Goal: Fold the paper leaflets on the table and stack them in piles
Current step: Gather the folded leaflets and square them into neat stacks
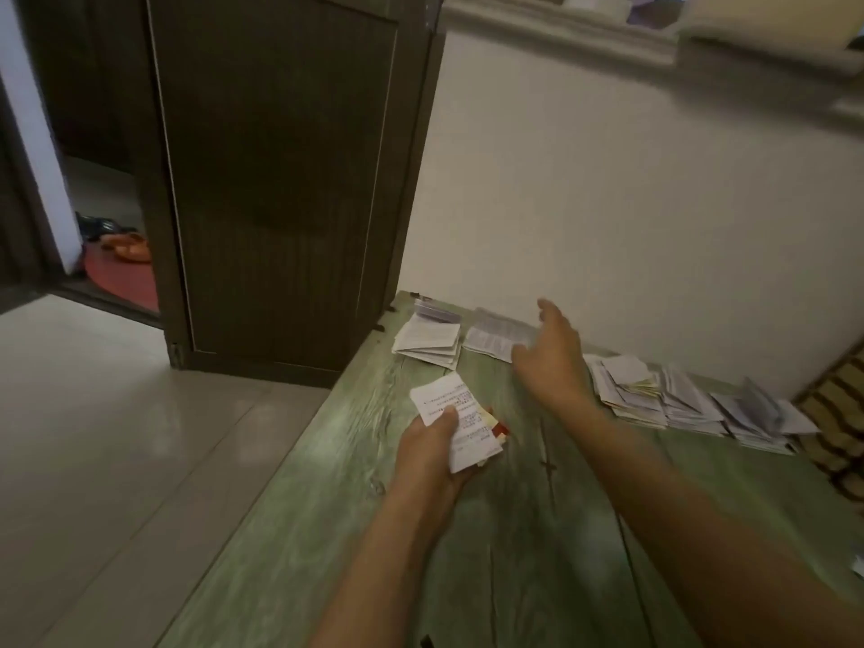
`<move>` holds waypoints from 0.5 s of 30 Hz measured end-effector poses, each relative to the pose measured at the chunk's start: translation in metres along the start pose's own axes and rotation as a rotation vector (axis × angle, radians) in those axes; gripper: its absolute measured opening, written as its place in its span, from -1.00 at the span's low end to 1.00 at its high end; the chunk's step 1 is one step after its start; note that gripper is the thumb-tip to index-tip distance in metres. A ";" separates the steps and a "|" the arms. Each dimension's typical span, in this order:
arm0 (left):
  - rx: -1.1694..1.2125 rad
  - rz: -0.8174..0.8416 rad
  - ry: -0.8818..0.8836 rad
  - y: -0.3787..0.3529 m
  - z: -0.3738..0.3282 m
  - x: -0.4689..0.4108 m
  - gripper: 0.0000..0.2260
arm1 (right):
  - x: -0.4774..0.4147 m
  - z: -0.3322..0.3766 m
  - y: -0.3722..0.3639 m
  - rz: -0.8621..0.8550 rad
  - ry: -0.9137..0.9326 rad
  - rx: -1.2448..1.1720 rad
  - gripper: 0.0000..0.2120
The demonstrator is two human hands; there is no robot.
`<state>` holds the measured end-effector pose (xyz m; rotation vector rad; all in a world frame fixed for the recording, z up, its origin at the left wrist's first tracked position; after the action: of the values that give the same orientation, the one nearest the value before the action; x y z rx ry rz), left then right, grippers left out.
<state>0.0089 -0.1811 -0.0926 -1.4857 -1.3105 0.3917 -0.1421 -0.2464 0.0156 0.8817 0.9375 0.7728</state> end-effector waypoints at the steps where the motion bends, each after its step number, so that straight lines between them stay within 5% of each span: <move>1: 0.011 0.015 0.018 -0.001 0.000 -0.004 -0.84 | -0.020 0.001 -0.005 0.006 0.033 0.125 -0.32; 4: 0.129 0.059 0.097 -0.006 0.000 -0.015 -0.86 | -0.064 -0.010 -0.026 0.079 -0.032 0.249 -0.29; 8: 0.148 0.074 0.117 -0.009 -0.001 -0.022 -0.87 | -0.077 -0.023 -0.048 0.131 -0.057 0.340 -0.77; 15: 0.208 0.155 0.082 -0.018 -0.009 -0.017 -0.81 | -0.021 -0.041 0.022 -0.234 -0.211 -0.286 -0.94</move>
<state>0.0010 -0.2031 -0.0809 -1.4161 -1.0601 0.5452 -0.1915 -0.2427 0.0296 0.5780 0.7068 0.5820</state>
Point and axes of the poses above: each hand's wrist, its own x-axis away from the middle knuckle, its own y-axis out of the back of the hand, z = x × y, the point moved 10 cm from there along -x, towards the middle knuckle, and after that the axes turned 15 degrees about x, right-handed, at the moved point
